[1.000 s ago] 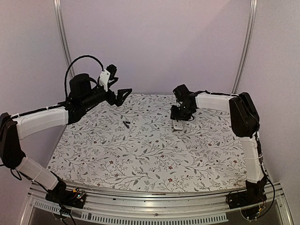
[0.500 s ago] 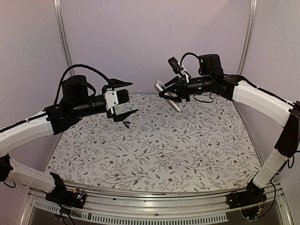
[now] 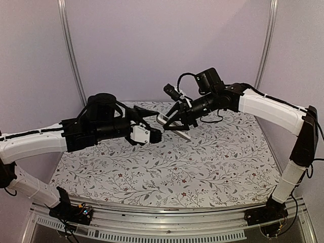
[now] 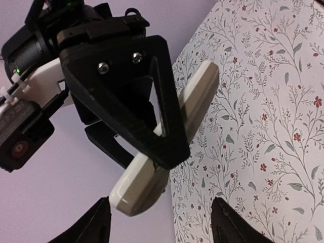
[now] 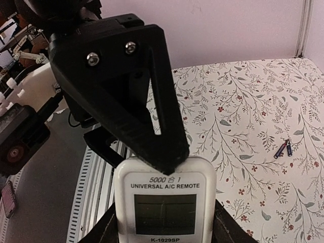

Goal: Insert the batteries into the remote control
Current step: Pass from the right arm to the left, then pass from the left arm to the right

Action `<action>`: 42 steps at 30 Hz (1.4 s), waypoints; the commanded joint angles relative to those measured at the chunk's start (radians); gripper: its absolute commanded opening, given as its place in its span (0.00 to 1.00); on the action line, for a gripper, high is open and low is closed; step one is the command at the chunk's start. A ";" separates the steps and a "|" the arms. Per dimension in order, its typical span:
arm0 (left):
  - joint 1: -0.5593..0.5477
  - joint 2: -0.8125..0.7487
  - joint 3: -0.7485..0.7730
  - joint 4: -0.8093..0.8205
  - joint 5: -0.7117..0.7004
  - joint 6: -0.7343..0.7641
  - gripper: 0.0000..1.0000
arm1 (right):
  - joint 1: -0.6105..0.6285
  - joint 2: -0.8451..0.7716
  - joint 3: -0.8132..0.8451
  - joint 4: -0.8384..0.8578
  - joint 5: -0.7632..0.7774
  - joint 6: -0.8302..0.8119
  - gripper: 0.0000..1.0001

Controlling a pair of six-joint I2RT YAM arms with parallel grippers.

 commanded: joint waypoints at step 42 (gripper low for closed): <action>0.077 0.041 0.059 -0.129 0.171 -0.772 0.00 | 0.056 -0.341 -0.350 0.456 0.287 -0.221 0.99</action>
